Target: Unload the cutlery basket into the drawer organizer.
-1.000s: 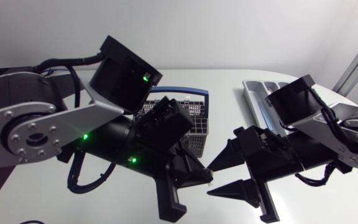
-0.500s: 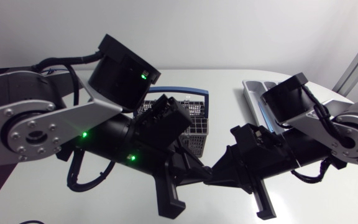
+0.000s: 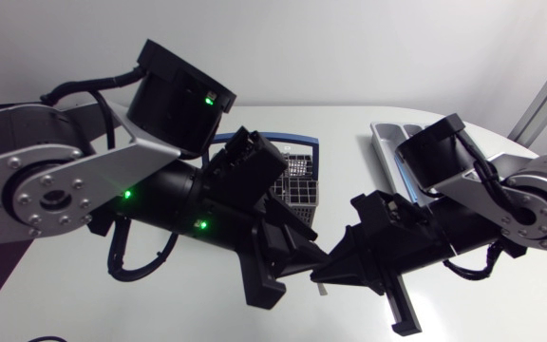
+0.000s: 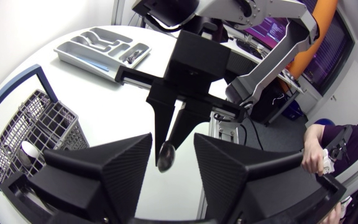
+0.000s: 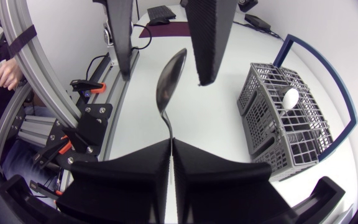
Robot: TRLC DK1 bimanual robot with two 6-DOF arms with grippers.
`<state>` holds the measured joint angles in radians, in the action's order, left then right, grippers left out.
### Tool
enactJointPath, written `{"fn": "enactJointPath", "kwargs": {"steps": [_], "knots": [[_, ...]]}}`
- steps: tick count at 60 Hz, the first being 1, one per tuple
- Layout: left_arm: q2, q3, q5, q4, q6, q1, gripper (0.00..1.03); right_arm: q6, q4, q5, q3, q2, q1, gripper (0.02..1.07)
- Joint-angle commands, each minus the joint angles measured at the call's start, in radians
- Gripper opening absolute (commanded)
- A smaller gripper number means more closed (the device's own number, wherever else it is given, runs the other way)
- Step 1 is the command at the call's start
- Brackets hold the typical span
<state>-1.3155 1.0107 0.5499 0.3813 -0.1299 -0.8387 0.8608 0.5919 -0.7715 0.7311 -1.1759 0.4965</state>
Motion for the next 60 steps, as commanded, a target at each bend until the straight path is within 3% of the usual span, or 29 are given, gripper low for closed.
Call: {"fn": "enactJointPath", "kwargs": {"steps": [1, 11, 19, 36, 48, 60], "knots": [[0.021, -0.009, 0.013, -0.019, 0.03, 0.01, 0.73, 0.003, 0.013, 0.001, -0.018, -0.021, 0.007, 0.07], [0.03, -0.012, 0.007, -0.097, 0.096, 0.061, 0.81, 0.014, 0.019, 0.021, -0.036, -0.033, 0.005, 0.07], [0.009, -0.014, -0.088, -0.177, 0.142, 0.11, 0.81, 0.043, 0.034, 0.038, -0.056, -0.036, -0.01, 0.07], [-0.039, -0.024, -0.127, -0.19, 0.128, 0.162, 0.8, 0.098, 0.074, 0.063, -0.064, -0.028, -0.088, 0.07], [-0.067, -0.046, -0.234, -0.194, 0.102, 0.165, 0.8, 0.156, 0.075, 0.126, -0.084, -0.027, -0.157, 0.07], [-0.07, -0.084, -0.309, -0.202, 0.088, 0.19, 0.8, 0.319, 0.148, 0.153, -0.059, -0.025, -0.328, 0.07]]}}
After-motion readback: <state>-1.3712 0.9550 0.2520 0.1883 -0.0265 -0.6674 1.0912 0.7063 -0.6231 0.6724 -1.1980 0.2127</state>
